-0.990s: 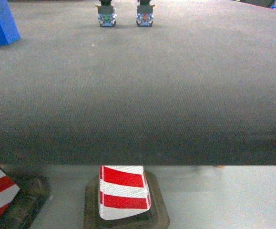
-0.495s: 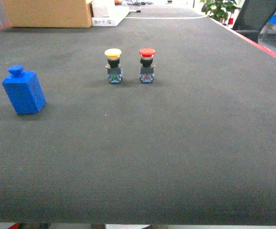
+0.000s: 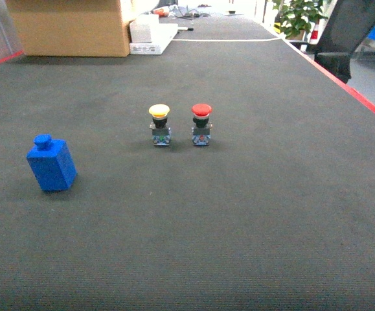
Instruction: Pick blue part to blue bin on bottom shelf
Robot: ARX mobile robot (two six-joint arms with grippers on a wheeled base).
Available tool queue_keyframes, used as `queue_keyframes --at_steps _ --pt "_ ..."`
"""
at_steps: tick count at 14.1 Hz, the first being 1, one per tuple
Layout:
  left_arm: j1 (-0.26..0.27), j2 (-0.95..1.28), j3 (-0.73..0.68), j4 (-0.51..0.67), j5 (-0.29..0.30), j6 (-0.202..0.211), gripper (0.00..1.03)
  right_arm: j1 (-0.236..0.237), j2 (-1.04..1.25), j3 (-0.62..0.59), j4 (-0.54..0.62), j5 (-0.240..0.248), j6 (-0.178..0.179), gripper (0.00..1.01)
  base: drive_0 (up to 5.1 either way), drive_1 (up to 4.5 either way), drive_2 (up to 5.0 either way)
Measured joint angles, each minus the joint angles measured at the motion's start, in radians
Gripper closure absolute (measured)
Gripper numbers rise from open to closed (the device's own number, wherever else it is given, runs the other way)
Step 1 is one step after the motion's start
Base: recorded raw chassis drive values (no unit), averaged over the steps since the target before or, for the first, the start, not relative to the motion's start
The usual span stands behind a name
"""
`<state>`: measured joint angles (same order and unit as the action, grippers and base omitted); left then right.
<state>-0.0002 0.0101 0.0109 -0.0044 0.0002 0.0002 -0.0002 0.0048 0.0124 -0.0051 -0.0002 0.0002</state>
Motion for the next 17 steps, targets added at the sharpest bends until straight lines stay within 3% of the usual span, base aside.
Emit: queue_keyframes --at_steps 6,7,8,9,12,13,15,17 --pt "0.000 0.000 0.000 0.000 0.000 0.000 0.05 0.000 0.000 0.000 0.000 0.000 0.000 0.03 0.0 0.00 0.0" --pt "-0.025 0.014 0.009 -0.039 -0.070 -0.012 0.05 0.000 0.000 0.000 0.000 0.000 0.000 0.03 0.0 0.00 0.0" --pt "-0.103 0.141 0.013 0.027 -0.218 -0.044 0.05 0.000 0.000 0.000 0.000 0.000 0.000 0.03 0.0 0.00 0.0" --pt "-0.153 0.346 0.014 0.196 -0.256 -0.047 0.05 0.000 0.000 0.000 0.001 0.000 0.000 0.03 0.0 0.00 0.0" --pt "-0.148 1.016 0.158 0.769 -0.216 -0.041 0.05 0.000 0.000 0.000 0.000 0.000 0.000 0.03 0.0 0.00 0.0" --pt "-0.134 1.218 0.229 0.893 -0.195 -0.042 0.05 0.000 0.000 0.000 0.000 0.000 0.000 0.03 0.0 0.00 0.0" --pt "-0.111 1.604 0.354 1.033 -0.192 -0.040 0.05 0.000 0.000 0.000 0.000 0.000 0.000 0.03 0.0 0.00 0.0" --pt "-0.100 1.816 0.468 1.058 -0.190 -0.032 0.05 0.000 0.000 0.000 0.000 0.000 0.000 0.03 0.0 0.00 0.0"
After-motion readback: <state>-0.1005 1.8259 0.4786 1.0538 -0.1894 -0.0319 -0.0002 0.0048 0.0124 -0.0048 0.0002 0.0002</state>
